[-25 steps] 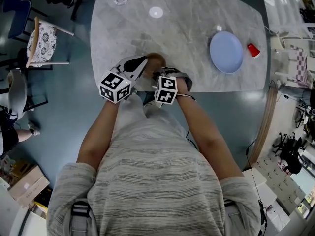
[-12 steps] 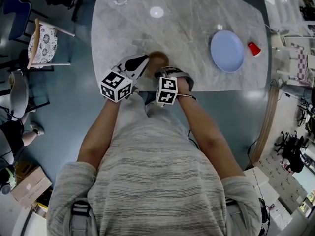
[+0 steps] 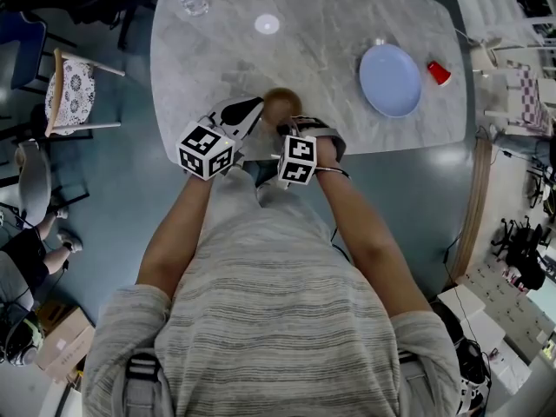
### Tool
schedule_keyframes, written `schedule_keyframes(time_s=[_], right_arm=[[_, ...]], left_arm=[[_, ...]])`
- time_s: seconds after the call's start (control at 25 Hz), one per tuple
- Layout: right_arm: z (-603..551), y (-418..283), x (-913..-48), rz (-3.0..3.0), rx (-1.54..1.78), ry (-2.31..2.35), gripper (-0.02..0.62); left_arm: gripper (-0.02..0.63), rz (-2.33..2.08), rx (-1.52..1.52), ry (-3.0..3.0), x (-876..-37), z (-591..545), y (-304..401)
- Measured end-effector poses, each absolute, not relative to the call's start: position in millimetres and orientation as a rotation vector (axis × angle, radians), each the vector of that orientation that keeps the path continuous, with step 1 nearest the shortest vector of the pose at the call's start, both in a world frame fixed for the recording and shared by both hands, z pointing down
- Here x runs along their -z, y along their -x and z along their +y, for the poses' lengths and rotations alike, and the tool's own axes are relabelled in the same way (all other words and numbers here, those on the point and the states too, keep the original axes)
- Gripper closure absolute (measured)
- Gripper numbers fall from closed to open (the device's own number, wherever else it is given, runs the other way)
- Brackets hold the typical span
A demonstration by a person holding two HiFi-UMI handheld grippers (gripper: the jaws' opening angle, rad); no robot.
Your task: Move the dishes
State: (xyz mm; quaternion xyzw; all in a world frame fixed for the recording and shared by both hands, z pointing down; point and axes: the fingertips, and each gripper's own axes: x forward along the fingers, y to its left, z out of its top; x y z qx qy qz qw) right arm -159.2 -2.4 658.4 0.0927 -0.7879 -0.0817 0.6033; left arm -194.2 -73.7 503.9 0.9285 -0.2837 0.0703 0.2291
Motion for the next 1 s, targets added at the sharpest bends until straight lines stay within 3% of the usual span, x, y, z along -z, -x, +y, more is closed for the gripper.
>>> schedule_keyframes(time_s=[1.0], right_arm=[[18.9, -15.0, -628.3, -1.729, 0.139, -0.535, 0.574]], left_arm=[[0.584, -0.489, -0.251, -2.668, -497.8, -22.0, 29.3]])
